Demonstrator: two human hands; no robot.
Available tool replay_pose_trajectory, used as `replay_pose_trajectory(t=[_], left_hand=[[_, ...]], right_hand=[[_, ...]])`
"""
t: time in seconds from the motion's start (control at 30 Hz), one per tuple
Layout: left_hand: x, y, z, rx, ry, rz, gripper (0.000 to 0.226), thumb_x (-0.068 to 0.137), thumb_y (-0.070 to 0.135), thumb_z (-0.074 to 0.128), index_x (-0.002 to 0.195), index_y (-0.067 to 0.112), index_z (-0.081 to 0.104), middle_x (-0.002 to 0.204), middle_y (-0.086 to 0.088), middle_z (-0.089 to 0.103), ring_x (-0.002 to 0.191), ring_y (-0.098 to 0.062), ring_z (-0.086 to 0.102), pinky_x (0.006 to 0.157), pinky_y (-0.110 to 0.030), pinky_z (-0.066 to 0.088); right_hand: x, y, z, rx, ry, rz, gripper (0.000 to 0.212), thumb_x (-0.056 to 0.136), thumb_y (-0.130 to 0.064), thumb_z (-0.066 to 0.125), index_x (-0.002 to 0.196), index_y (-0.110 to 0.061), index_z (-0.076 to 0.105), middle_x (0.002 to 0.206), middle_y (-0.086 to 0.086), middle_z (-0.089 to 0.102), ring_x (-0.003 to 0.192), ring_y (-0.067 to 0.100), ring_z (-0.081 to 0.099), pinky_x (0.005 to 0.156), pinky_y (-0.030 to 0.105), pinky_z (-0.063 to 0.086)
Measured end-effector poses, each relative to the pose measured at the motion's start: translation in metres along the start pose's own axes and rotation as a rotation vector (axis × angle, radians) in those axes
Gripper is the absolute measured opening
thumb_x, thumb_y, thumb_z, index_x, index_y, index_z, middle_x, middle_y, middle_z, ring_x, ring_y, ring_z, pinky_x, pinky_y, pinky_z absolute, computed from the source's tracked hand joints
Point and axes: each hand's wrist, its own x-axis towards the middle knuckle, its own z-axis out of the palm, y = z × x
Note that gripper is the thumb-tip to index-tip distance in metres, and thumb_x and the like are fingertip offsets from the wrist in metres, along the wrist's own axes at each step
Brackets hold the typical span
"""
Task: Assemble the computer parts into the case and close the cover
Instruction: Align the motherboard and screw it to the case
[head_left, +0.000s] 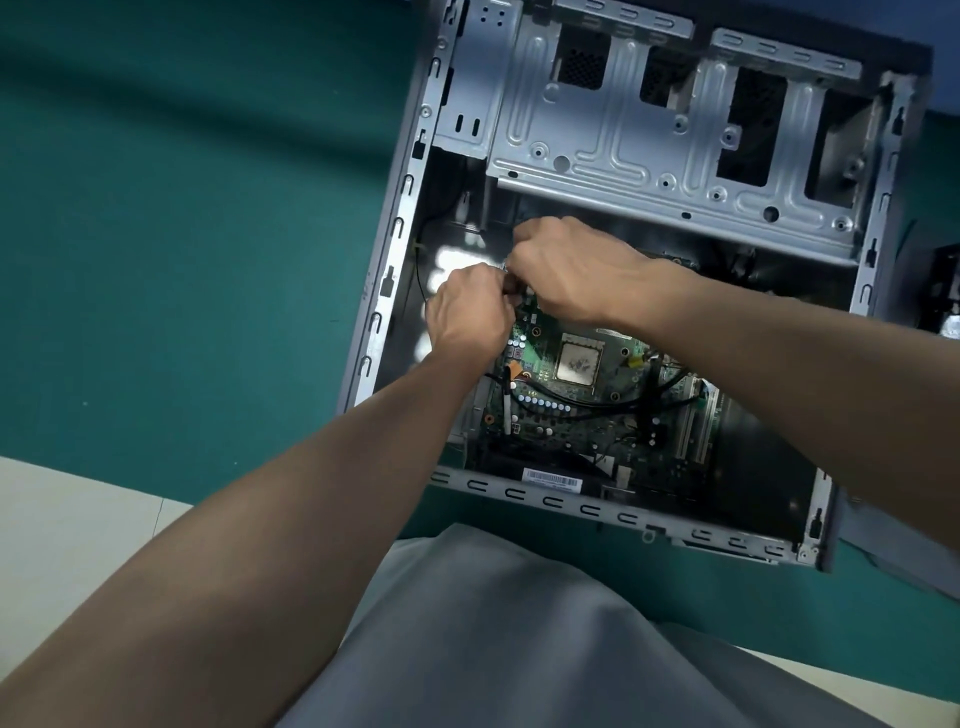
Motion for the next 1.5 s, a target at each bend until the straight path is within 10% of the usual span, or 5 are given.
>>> replay_pose_trajectory(t=[0.57, 0.77, 1.0, 1.23, 1.5], left_hand=[[-0.003, 0.001, -0.002, -0.082, 0.031, -0.011, 0.010, 0.092, 0.012, 0.059, 0.092, 0.007, 0.067, 0.096, -0.013, 0.067, 0.092, -0.032, 0.061, 0.070, -0.033, 0.035], [-0.005, 0.002, -0.003, -0.099, 0.026, -0.025, 0.012, 0.092, 0.012, 0.056, 0.097, 0.003, 0.064, 0.101, -0.016, 0.066, 0.096, -0.034, 0.060, 0.071, -0.033, 0.034], [-0.006, 0.001, -0.005, -0.142, 0.012, -0.044, 0.015, 0.092, 0.013, 0.056, 0.099, 0.005, 0.066, 0.102, -0.016, 0.065, 0.096, -0.035, 0.059, 0.069, -0.033, 0.034], [-0.001, -0.002, -0.001, -0.182, -0.012, -0.092, 0.017, 0.091, 0.015, 0.059, 0.100, 0.018, 0.073, 0.101, -0.010, 0.067, 0.093, -0.030, 0.061, 0.069, -0.033, 0.044], [0.000, -0.005, 0.002, -0.255, 0.006, -0.089, 0.018, 0.091, 0.018, 0.063, 0.099, 0.030, 0.075, 0.102, -0.002, 0.070, 0.100, -0.022, 0.061, 0.081, -0.030, 0.049]], right_hand=[[0.003, -0.004, -0.012, -0.010, -0.084, -0.071, 0.026, 0.093, -0.014, 0.048, 0.084, 0.005, 0.063, 0.082, 0.014, 0.054, 0.074, 0.032, 0.057, 0.058, 0.036, 0.044], [0.008, -0.013, -0.014, -0.049, -0.073, 0.010, 0.040, 0.084, -0.005, 0.052, 0.053, -0.012, 0.027, 0.056, 0.006, 0.029, 0.048, 0.018, 0.029, 0.049, 0.030, 0.031], [0.008, -0.013, -0.016, 0.061, -0.200, 0.169, 0.027, 0.093, -0.016, 0.045, 0.116, -0.002, 0.042, 0.067, 0.002, 0.042, 0.054, 0.017, 0.039, 0.045, 0.029, 0.024], [0.004, -0.011, -0.019, 0.014, -0.125, 0.118, 0.020, 0.090, -0.013, 0.047, 0.072, -0.008, 0.042, 0.061, 0.005, 0.035, 0.055, 0.022, 0.039, 0.047, 0.028, 0.023], [0.005, -0.009, -0.022, -0.012, -0.160, 0.164, 0.020, 0.097, -0.019, 0.039, 0.109, -0.004, 0.042, 0.069, 0.002, 0.035, 0.064, 0.023, 0.043, 0.055, 0.034, 0.033]])
